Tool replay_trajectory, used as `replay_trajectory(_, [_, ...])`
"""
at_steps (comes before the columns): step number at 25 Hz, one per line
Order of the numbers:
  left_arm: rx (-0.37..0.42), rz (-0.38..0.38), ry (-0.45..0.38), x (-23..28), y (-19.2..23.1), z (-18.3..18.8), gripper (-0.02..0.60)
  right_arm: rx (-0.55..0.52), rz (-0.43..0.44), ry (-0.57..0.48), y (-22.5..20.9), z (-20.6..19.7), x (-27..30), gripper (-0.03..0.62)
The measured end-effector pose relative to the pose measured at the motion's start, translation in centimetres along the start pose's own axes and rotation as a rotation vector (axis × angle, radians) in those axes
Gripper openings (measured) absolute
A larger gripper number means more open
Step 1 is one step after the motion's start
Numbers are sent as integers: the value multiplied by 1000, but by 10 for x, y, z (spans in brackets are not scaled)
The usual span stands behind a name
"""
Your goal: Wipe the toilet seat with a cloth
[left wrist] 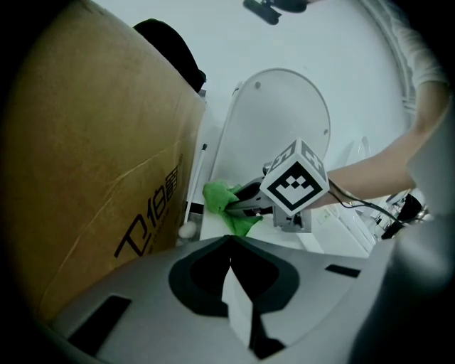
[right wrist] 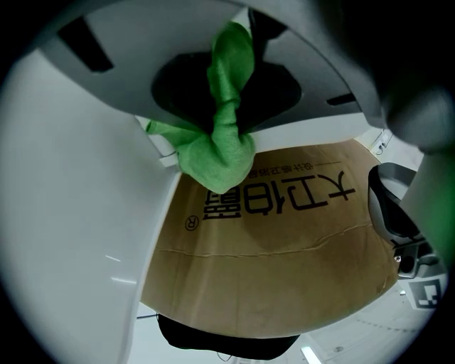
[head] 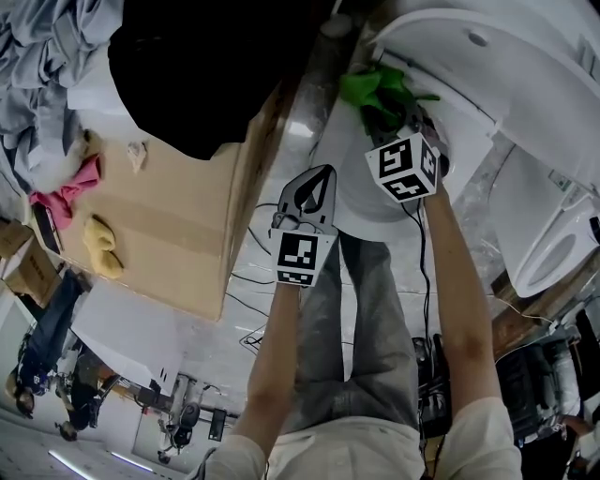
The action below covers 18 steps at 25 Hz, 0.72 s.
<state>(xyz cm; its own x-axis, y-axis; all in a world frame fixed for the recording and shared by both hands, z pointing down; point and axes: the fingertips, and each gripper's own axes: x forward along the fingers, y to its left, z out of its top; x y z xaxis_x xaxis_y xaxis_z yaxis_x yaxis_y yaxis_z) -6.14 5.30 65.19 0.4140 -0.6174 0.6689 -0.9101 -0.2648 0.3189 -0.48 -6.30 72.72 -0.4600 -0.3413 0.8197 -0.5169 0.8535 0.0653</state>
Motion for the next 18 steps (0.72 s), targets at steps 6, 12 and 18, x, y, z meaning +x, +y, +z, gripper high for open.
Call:
replay_trajectory(6, [-5, 11, 2, -10, 3, -8, 12, -18, 38, -10, 23, 6, 5, 100])
replay_trajectory(12, [-10, 16, 3, -18, 3, -14, 12, -11, 76, -19, 50, 7, 7, 98])
replay_trajectory(18, [-10, 17, 2, -30, 1, -21, 12, 2, 102, -24, 72, 4, 5, 98])
